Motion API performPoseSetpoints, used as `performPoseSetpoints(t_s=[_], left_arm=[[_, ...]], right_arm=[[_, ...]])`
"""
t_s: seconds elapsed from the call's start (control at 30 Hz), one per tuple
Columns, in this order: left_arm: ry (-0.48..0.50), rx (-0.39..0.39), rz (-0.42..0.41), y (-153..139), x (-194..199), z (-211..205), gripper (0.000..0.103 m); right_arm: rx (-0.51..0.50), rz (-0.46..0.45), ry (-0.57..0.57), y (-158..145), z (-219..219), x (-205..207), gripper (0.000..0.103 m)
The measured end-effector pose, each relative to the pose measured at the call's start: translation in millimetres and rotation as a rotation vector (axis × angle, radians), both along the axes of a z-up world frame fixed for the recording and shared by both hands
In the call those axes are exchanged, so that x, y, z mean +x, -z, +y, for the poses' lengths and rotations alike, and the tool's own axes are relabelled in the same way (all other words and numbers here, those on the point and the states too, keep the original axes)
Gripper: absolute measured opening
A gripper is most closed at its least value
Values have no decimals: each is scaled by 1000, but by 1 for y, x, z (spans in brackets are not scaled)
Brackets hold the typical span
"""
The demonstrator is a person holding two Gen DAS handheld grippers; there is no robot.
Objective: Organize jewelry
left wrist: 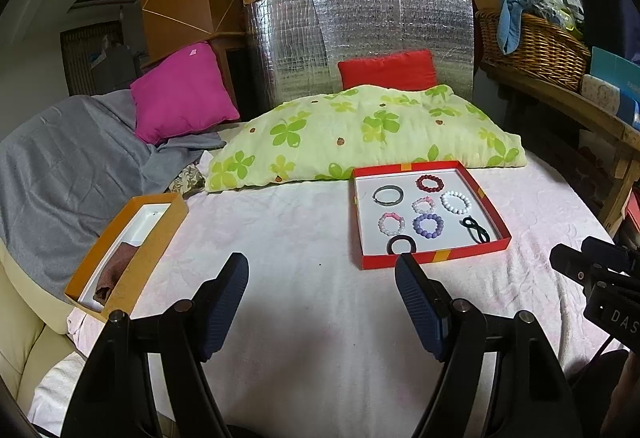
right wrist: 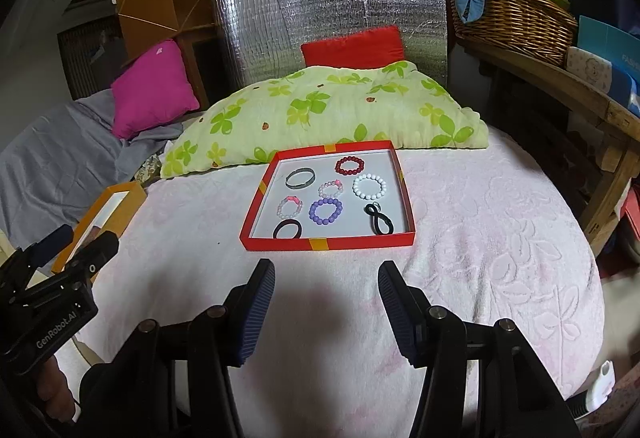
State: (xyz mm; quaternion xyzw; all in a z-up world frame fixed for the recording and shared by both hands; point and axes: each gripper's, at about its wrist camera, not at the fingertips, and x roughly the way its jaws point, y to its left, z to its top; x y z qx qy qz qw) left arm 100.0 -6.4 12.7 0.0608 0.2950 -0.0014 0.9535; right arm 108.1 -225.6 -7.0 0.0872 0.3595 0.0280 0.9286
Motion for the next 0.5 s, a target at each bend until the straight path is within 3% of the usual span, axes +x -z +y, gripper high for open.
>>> performPoseSetpoints(t_s=[0.33, 0.5], left_arm=[[9, -13, 13, 3, 5, 1, 77], [7, -15, -22, 3, 7, 3, 77]], right_arm=[[-7, 2, 3, 3, -3, 7, 58], [-9, -1, 18, 6, -12, 14, 58]])
